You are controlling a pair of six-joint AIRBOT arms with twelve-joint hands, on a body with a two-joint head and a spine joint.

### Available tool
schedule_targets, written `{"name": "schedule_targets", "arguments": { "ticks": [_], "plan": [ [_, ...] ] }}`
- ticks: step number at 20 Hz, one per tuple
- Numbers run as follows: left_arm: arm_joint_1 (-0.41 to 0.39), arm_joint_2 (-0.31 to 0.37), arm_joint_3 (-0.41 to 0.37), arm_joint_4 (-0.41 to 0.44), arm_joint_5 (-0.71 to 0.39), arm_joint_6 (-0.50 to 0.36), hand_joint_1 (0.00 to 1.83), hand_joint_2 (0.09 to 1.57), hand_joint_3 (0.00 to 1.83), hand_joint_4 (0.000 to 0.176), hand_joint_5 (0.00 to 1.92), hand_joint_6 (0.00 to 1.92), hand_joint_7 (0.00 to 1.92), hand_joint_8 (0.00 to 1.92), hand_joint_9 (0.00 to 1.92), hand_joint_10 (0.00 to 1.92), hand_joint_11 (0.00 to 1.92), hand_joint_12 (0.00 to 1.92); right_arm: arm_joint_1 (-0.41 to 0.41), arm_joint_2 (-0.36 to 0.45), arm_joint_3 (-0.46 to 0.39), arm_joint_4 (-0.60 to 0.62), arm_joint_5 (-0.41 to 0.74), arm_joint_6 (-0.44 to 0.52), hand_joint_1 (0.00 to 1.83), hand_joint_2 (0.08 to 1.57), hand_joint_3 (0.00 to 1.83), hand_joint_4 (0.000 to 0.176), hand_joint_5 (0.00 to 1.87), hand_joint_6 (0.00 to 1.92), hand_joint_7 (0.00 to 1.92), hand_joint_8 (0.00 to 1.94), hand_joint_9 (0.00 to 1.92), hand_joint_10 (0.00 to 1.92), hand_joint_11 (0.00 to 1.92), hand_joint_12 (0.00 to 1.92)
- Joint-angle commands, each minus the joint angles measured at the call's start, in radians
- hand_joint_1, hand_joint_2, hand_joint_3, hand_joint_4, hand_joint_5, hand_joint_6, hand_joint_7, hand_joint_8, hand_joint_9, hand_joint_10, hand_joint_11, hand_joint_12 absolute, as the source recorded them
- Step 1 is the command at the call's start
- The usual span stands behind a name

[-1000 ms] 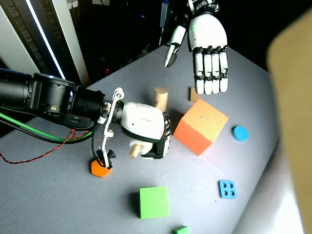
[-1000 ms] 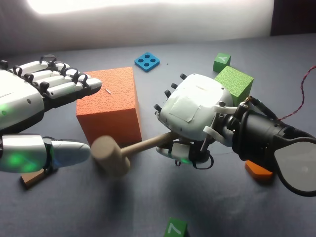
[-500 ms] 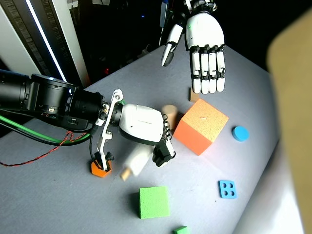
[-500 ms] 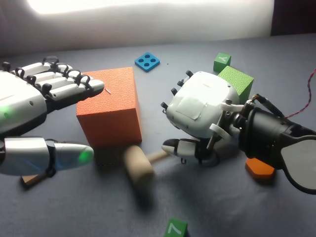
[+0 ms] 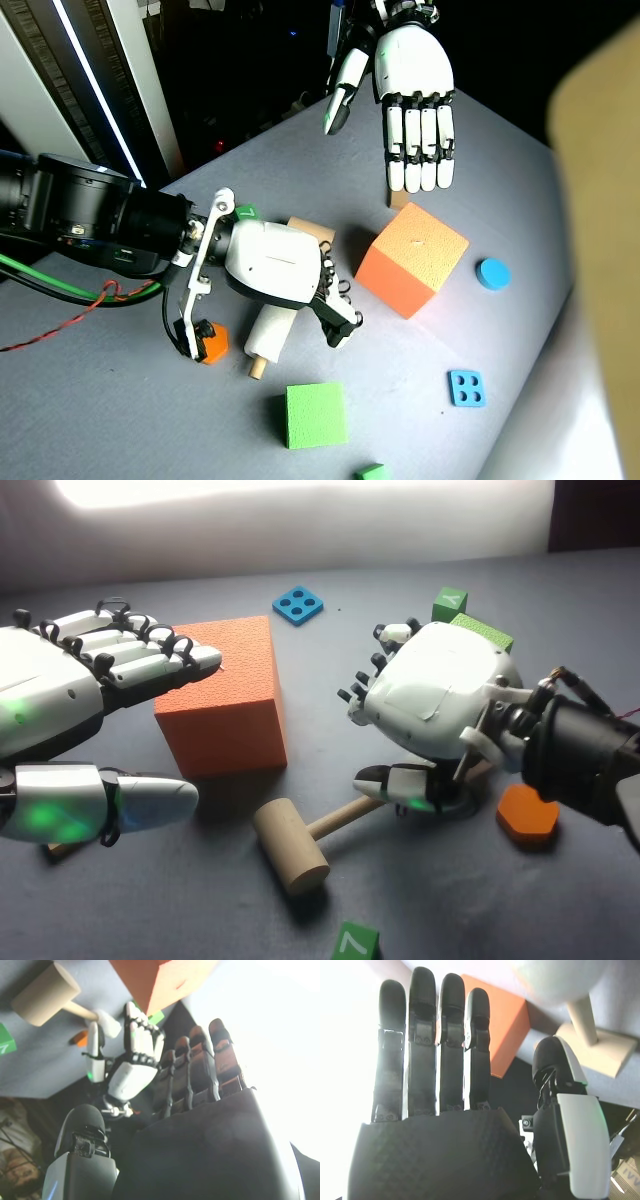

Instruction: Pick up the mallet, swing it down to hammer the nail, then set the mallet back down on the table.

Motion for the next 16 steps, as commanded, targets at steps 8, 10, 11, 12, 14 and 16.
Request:
{"name": "schedule_targets", "arguments": {
  "ticks": [8,10,11,12,14,16],
  "plan": [
    [-0.025,0.009,-0.012,-0.019,-0.105,-0.006,0.0,1.21,0.0,0.0,0.04,0.0,0.11,0.0,0.11,0.0,0.0,0.22,0.108,0.188,-0.124,-0.049,0.0,0.107,0.26,1.19,0.0,0.0,0.49,0.0,0.5,0.0,0.47,0.0,0.06,1.09],
    [-0.034,0.009,-0.017,-0.019,-0.093,-0.006,0.0,1.21,0.0,0.0,0.03,0.0,0.1,0.0,0.1,0.0,0.0,0.19,0.122,0.25,-0.171,-0.049,0.026,0.117,0.26,1.18,0.0,0.0,0.48,0.0,0.49,0.0,0.46,0.0,0.06,1.09],
    [-0.036,0.009,-0.019,-0.019,-0.09,-0.006,0.0,1.21,0.0,0.0,0.03,0.0,0.1,0.0,0.1,0.0,0.0,0.19,0.124,0.259,-0.176,-0.049,0.03,0.121,0.26,1.18,0.0,0.0,0.48,0.0,0.49,0.0,0.46,0.0,0.06,1.09],
    [-0.038,0.008,-0.02,-0.019,-0.09,-0.006,0.0,1.21,0.0,0.0,0.01,0.0,0.08,0.0,0.08,0.0,0.0,0.13,0.129,0.273,-0.184,-0.049,0.037,0.126,0.29,1.15,0.0,0.0,0.37,0.0,0.4,0.0,0.38,0.0,0.01,1.0],
    [-0.052,0.002,-0.022,-0.019,-0.085,-0.006,0.0,1.17,0.0,0.0,0.03,0.0,0.12,0.01,0.13,0.01,0.0,0.22,0.138,0.298,-0.195,-0.049,0.045,0.129,0.3,1.11,0.0,0.0,0.44,0.02,0.47,0.01,0.42,0.02,0.0,0.97],
    [-0.076,-0.008,-0.023,-0.019,-0.07,0.002,0.03,1.17,0.0,0.0,0.31,0.02,0.44,0.03,0.38,0.04,0.0,0.63,0.142,0.316,-0.201,-0.049,0.053,0.129,0.3,1.08,0.0,0.0,0.53,0.03,0.56,0.03,0.5,0.04,0.0,1.07]
  ]
}}
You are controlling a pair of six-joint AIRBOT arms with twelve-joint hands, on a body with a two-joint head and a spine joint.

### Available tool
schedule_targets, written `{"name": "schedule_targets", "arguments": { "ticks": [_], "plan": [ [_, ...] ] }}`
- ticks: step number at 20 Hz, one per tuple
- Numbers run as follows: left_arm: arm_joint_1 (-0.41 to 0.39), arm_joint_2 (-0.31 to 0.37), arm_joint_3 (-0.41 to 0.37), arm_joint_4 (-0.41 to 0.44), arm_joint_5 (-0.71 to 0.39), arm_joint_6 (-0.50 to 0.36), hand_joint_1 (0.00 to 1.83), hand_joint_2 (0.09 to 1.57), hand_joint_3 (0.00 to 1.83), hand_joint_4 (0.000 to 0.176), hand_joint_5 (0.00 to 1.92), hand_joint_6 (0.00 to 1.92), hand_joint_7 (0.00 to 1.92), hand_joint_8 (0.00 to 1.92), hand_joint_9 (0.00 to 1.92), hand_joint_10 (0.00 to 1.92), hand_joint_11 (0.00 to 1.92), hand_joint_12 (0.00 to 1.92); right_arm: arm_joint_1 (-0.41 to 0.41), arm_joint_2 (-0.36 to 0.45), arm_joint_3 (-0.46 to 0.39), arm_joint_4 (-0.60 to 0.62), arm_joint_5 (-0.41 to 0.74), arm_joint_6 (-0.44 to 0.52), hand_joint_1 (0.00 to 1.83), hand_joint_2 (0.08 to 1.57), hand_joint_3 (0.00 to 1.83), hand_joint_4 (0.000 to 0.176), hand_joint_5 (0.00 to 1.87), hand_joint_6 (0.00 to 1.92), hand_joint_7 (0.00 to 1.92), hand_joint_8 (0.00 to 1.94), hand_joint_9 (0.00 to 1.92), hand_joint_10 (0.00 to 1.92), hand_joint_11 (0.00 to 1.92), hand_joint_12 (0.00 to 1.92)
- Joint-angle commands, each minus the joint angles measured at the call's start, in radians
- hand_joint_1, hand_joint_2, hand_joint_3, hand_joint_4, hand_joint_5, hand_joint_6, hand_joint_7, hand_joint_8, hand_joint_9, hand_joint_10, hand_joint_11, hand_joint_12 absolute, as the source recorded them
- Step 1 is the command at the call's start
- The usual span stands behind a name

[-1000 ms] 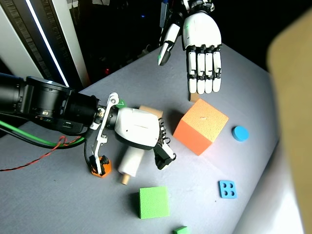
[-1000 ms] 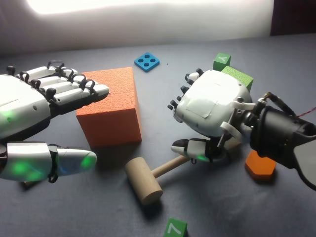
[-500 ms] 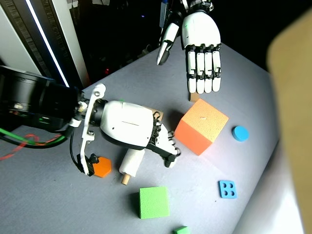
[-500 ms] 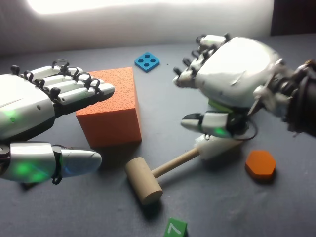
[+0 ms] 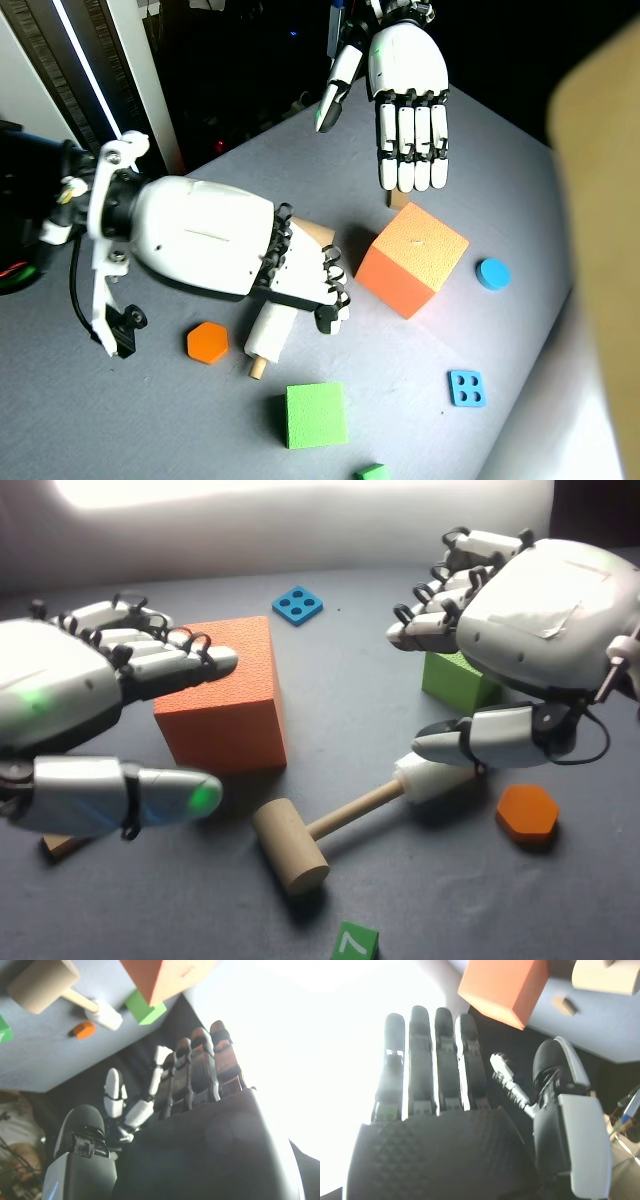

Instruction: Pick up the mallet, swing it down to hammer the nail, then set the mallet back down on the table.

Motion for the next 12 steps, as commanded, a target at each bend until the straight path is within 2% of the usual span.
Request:
{"name": "schedule_targets", "arguments": {
  "ticks": [1,2,3,4,5,6,7,8,9,10,11,12],
  "plan": [
    [-0.022,-0.002,-0.002,-0.011,-0.093,0.01,0.07,1.17,0.0,0.0,0.36,0.04,0.42,0.02,0.35,0.02,0.0,0.55,0.015,0.008,-0.006,-0.036,-0.075,0.004,0.31,1.08,0.0,0.0,0.57,0.04,0.62,0.04,0.55,0.05,0.0,1.14],
    [-0.038,-0.005,-0.004,-0.011,-0.075,0.019,0.07,1.18,0.0,0.0,0.4,0.06,0.46,0.04,0.38,0.03,0.0,0.49,0.012,0.012,-0.007,-0.036,-0.075,0.004,0.32,1.08,0.0,0.0,0.61,0.06,0.67,0.06,0.6,0.08,0.01,1.19],
    [-0.05,-0.008,-0.006,-0.011,-0.061,0.029,0.2,1.14,0.0,0.0,0.23,0.65,0.47,0.36,0.46,0.2,0.0,0.53,0.009,0.015,-0.007,-0.036,-0.075,0.003,0.36,1.06,0.01,0.0,0.59,0.26,0.66,0.27,0.58,0.36,0.09,1.28],
    [-0.061,-0.012,-0.009,-0.011,-0.051,0.036,0.2,1.15,0.0,0.0,0.09,1.39,0.27,1.13,0.27,0.94,0.0,0.55,0.007,0.018,-0.008,-0.036,-0.075,0.003,0.35,1.07,0.0,0.0,0.35,0.58,0.45,0.84,0.39,1.02,0.06,1.45],
    [-0.064,-0.015,-0.009,-0.011,-0.048,0.036,0.22,1.13,0.0,0.0,0.05,1.77,0.13,1.68,0.08,1.67,0.0,1.43,0.006,0.02,-0.009,-0.036,-0.075,0.003,0.35,1.07,0.0,0.0,0.09,1.23,0.23,1.39,0.22,1.46,0.02,1.64],
    [-0.066,-0.018,-0.011,-0.011,-0.044,0.036,0.25,1.12,0.0,0.0,0.09,1.89,0.13,1.87,0.08,1.87,0.0,1.82,0.004,0.021,-0.009,-0.036,-0.075,0.003,0.36,1.08,0.0,0.0,0.02,1.62,0.15,1.69,0.16,1.76,0.01,1.86],
    [-0.064,-0.019,-0.013,-0.011,-0.044,0.034,0.3,1.12,0.0,0.0,0.14,1.92,0.13,1.91,0.14,1.91,0.2,1.9,0.003,0.024,-0.01,-0.036,-0.075,0.003,0.34,1.09,0.0,0.0,0.07,1.86,0.16,1.89,0.2,1.89,0.14,1.91],
    [-0.062,-0.019,-0.015,-0.011,-0.044,0.034,0.28,1.13,0.0,0.0,0.15,1.92,0.09,1.92,0.16,1.92,0.27,1.92,0.001,0.025,-0.011,-0.036,-0.076,0.003,0.35,1.09,0.0,0.0,0.12,1.91,0.21,1.93,0.27,1.91,0.24,1.92],
    [-0.059,-0.019,-0.016,-0.011,-0.044,0.032,0.23,1.15,0.01,0.0,0.13,1.92,0.06,1.92,0.14,1.92,0.26,1.92,-0.001,0.028,-0.012,-0.036,-0.077,0.002,0.38,1.08,0.0,0.0,0.23,1.92,0.31,1.94,0.4,1.92,0.42,1.92],
    [-0.055,-0.019,-0.017,-0.011,-0.044,0.027,0.19,1.18,0.01,0.0,0.16,1.89,0.1,1.92,0.17,1.92,0.26,1.92,-0.002,0.029,-0.013,-0.036,-0.078,0.0,0.4,1.08,0.0,0.0,0.32,1.92,0.37,1.94,0.46,1.92,0.56,1.92],
    [-0.053,-0.019,-0.016,-0.011,-0.044,0.024,0.18,1.2,0.01,0.0,0.22,1.88,0.17,1.92,0.21,1.92,0.29,1.92,-0.003,0.03,-0.014,-0.036,-0.079,-0.002,0.38,1.08,0.0,0.0,0.37,1.92,0.37,1.94,0.45,1.92,0.61,1.92],
    [-0.053,-0.019,-0.015,-0.011,-0.045,0.021,0.07,1.25,0.01,0.0,0.51,1.84,0.55,1.92,0.48,1.92,0.45,1.92,-0.003,0.032,-0.017,-0.036,-0.081,-0.007,0.33,1.1,0.0,0.0,0.47,1.92,0.42,1.94,0.49,1.92,0.66,1.92]
  ]
}}
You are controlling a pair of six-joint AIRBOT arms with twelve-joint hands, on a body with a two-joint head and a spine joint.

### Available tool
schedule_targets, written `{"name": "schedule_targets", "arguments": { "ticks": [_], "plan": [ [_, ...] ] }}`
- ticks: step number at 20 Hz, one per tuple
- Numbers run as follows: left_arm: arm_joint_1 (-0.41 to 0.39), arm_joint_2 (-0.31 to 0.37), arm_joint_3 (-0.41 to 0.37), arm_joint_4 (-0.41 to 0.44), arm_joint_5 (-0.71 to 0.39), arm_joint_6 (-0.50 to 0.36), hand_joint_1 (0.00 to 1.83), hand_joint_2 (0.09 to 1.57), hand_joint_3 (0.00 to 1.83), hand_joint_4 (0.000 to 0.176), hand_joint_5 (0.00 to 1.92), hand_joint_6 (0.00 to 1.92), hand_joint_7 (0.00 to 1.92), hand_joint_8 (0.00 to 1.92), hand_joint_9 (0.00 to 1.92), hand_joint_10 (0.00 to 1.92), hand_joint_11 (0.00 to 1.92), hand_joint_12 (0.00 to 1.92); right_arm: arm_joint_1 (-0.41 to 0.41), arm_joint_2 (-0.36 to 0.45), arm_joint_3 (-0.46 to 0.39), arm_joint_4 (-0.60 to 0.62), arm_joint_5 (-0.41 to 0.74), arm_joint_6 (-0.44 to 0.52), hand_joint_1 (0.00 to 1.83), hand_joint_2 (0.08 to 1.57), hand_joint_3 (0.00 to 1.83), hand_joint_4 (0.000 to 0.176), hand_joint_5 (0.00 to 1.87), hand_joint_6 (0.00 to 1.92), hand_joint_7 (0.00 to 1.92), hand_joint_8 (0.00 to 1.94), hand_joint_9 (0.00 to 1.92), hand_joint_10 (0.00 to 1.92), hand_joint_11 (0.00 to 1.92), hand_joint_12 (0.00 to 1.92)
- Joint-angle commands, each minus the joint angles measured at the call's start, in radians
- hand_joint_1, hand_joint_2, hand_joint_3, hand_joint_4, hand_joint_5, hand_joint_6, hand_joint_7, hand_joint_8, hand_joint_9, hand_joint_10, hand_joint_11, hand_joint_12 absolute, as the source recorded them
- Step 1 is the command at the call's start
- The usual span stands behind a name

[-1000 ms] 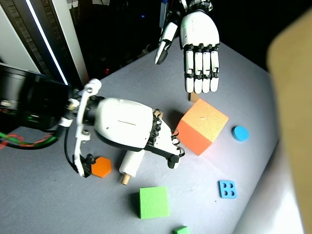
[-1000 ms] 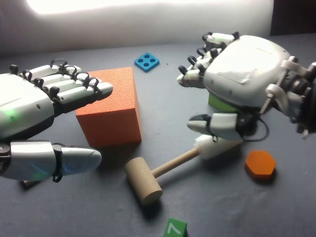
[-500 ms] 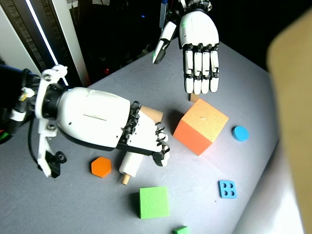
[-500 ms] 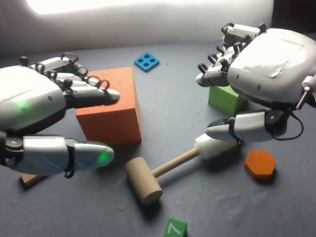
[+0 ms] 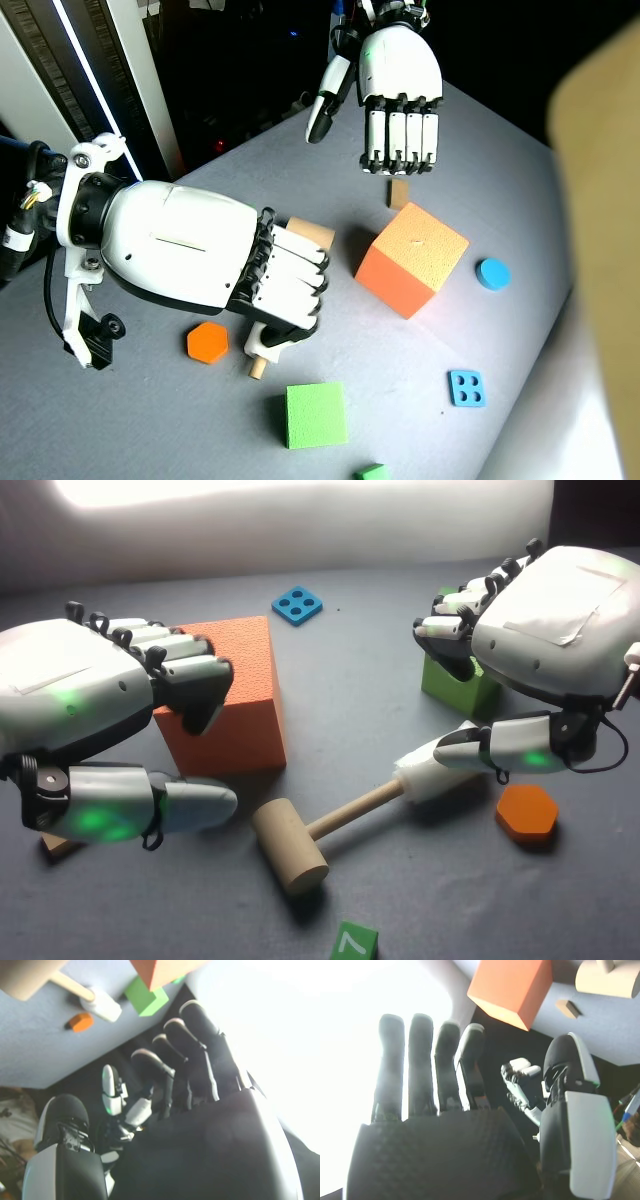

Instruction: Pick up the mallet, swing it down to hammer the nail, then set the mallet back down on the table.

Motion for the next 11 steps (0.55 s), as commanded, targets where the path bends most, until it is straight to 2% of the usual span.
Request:
{"name": "schedule_targets", "arguments": {
  "ticks": [1,2,3,4,5,6,7,8,9,10,11],
  "plan": [
    [-0.008,0.003,0.001,-0.011,-0.11,-0.008,0.07,1.25,0.01,0.0,0.51,1.84,0.55,1.92,0.48,1.92,0.45,1.92,0.008,0.007,-0.006,-0.036,-0.092,-0.006,0.33,1.1,0.0,0.0,0.47,1.92,0.42,1.94,0.49,1.92,0.66,1.92],
    [-0.008,0.003,0.002,-0.011,-0.112,-0.012,0.04,1.26,0.01,0.0,0.67,1.84,0.73,1.92,0.65,1.92,0.58,1.92,0.008,0.007,-0.007,-0.036,-0.093,-0.008,0.32,1.11,0.0,0.0,0.52,1.92,0.47,1.94,0.54,1.92,0.72,1.92],
    [-0.008,0.003,0.002,-0.011,-0.113,-0.013,0.01,1.28,0.01,0.0,0.98,1.88,1.05,1.92,0.96,1.92,0.86,1.92,0.008,0.008,-0.007,-0.036,-0.094,-0.008,0.25,1.13,0.01,0.0,0.68,1.92,0.66,1.94,0.67,1.92,0.81,1.92],
    [-0.008,0.003,0.002,-0.011,-0.113,-0.014,0.09,1.29,0.0,0.0,1.35,1.91,1.38,1.92,1.32,1.92,1.25,1.92,0.008,0.008,-0.008,-0.036,-0.095,-0.008,0.17,1.17,0.01,0.0,0.95,1.92,1.0,1.94,1.0,1.92,1.1,1.92],
    [-0.008,0.003,0.002,-0.011,-0.114,-0.015,0.17,1.28,0.0,0.0,1.47,1.92,1.51,1.92,1.49,1.92,1.44,1.92,0.008,0.009,-0.008,-0.036,-0.095,-0.009,0.18,1.19,0.01,0.0,1.2,1.92,1.27,1.94,1.28,1.92,1.36,1.92],
    [-0.008,0.003,0.002,-0.011,-0.114,-0.015,0.54,1.39,0.01,0.0,1.59,1.92,1.65,1.92,1.67,1.92,1.7,1.92,0.008,0.009,-0.008,-0.036,-0.096,-0.009,0.21,1.3,0.02,0.0,1.56,1.92,1.63,1.94,1.65,1.92,1.68,1.92],
    [-0.008,0.003,0.002,-0.011,-0.114,-0.015,0.54,1.39,0.01,0.0,1.59,1.92,1.65,1.92,1.67,1.92,1.7,1.92,0.008,0.009,-0.008,-0.036,-0.096,-0.009,0.21,1.3,0.02,0.0,1.56,1.92,1.63,1.94,1.65,1.92,1.68,1.92],
    [-0.008,0.003,0.002,-0.011,-0.114,-0.015,0.7,1.41,0.01,0.007,1.6,1.92,1.66,1.92,1.69,1.92,1.73,1.92,0.008,0.009,-0.008,-0.036,-0.097,-0.009,0.26,1.34,0.02,0.0,1.57,1.92,1.66,1.94,1.68,1.92,1.71,1.92],
    [-0.008,0.003,0.003,-0.011,-0.114,-0.015,0.9,1.41,0.0,0.142,1.57,1.92,1.64,1.92,1.67,1.92,1.73,1.92,0.008,0.009,-0.008,-0.036,-0.098,-0.009,0.44,1.4,0.03,0.0,1.5,1.92,1.62,1.94,1.65,1.92,1.71,1.92],
    [-0.007,0.003,0.003,-0.011,-0.114,-0.014,1.02,1.42,0.0,0.169,1.57,1.92,1.64,1.92,1.68,1.92,1.74,1.92,0.008,0.01,-0.008,-0.036,-0.1,-0.01,0.72,1.42,0.02,0.0,1.45,1.92,1.6,1.94,1.65,1.92,1.72,1.92],
    [-0.007,0.003,0.003,-0.011,-0.114,-0.013,1.05,1.43,0.01,0.175,1.56,1.92,1.63,1.92,1.67,1.92,1.74,1.92,0.008,0.012,-0.008,-0.036,-0.102,-0.01,0.82,1.45,0.02,0.0,1.46,1.92,1.6,1.94,1.65,1.92,1.73,1.92]
  ]
}}
